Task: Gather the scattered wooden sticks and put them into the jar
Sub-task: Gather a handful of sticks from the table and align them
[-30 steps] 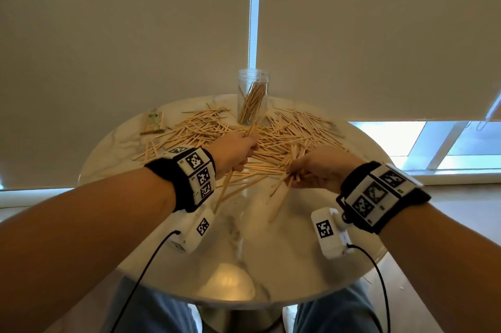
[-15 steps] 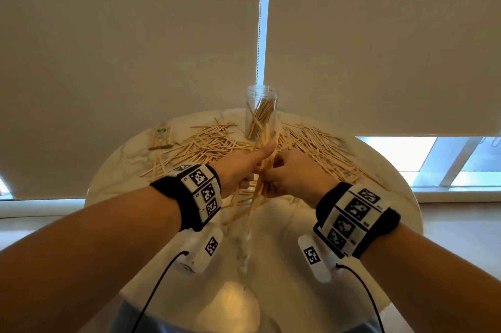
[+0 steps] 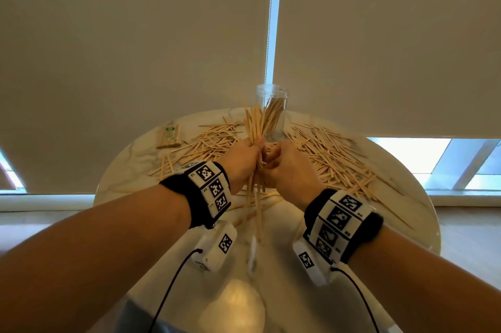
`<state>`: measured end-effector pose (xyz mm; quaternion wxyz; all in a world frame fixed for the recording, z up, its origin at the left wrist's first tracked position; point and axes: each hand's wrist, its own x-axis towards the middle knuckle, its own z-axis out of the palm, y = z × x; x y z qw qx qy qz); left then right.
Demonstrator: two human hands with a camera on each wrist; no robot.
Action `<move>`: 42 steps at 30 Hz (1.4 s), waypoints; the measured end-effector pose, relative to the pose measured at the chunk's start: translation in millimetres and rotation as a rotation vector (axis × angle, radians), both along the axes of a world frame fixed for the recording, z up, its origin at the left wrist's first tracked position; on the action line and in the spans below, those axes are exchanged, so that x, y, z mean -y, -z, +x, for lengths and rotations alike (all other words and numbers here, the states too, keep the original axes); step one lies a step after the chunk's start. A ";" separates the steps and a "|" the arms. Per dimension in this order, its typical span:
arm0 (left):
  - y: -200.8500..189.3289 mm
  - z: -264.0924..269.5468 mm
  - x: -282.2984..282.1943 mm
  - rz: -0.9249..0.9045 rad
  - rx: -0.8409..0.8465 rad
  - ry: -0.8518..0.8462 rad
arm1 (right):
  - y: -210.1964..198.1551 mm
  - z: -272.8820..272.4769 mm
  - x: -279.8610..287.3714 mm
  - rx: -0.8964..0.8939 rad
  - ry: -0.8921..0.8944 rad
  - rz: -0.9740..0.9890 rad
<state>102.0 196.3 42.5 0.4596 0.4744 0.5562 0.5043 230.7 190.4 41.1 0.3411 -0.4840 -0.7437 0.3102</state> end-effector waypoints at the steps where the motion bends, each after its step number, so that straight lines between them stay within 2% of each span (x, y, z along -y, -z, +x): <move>1: 0.4 0.6 0.3 0.004 0.017 -0.001 | -2.4 1.7 0.1 -0.013 -0.007 -0.012; 3: 1.2 1.2 -0.6 0.029 0.036 -0.023 | -6.5 4.6 -2.9 -0.015 -0.023 -0.051; 7: -0.9 -3.4 -3.1 0.070 0.094 -0.092 | -25.7 14.4 -8.2 0.160 -0.007 -0.121; 9: -1.8 -6.2 -1.8 0.041 0.123 -0.050 | -42.7 21.5 -13.5 0.101 0.028 -0.057; 14: -3.5 6.9 17.7 -0.028 -0.059 0.148 | -92.9 23.6 -30.2 -0.051 0.035 0.151; 16: -5.2 13.1 21.8 0.005 -0.138 0.209 | -110.0 20.8 -37.6 -0.004 0.014 0.239; 19: -8.9 18.1 24.7 0.052 -0.146 0.262 | -124.0 16.9 -52.1 0.098 0.051 0.320; 22: -11.7 20.1 25.7 0.095 -0.112 0.253 | -122.1 17.9 -59.9 0.065 0.101 0.301; 26: -17.1 16.0 22.0 0.139 -0.004 0.202 | -105.5 15.1 -50.7 0.042 0.072 0.321; 31: -18.8 13.5 19.5 0.155 -0.030 0.178 | -100.4 14.3 -38.8 0.061 0.119 0.378; 35: -18.2 18.8 22.3 0.173 -0.030 0.219 | -100.7 11.1 -36.2 0.060 -0.049 0.233; 37: -18.9 17.7 20.4 0.184 -0.011 0.210 | -102.2 10.0 -32.8 0.016 -0.051 0.251; 39: -20.1 15.5 19.4 0.173 0.012 0.225 | -102.1 10.5 -30.2 0.055 -0.077 0.245; 42: -20.6 13.6 22.5 0.137 0.035 0.268 | -97.7 13.0 -26.1 0.077 -0.168 0.119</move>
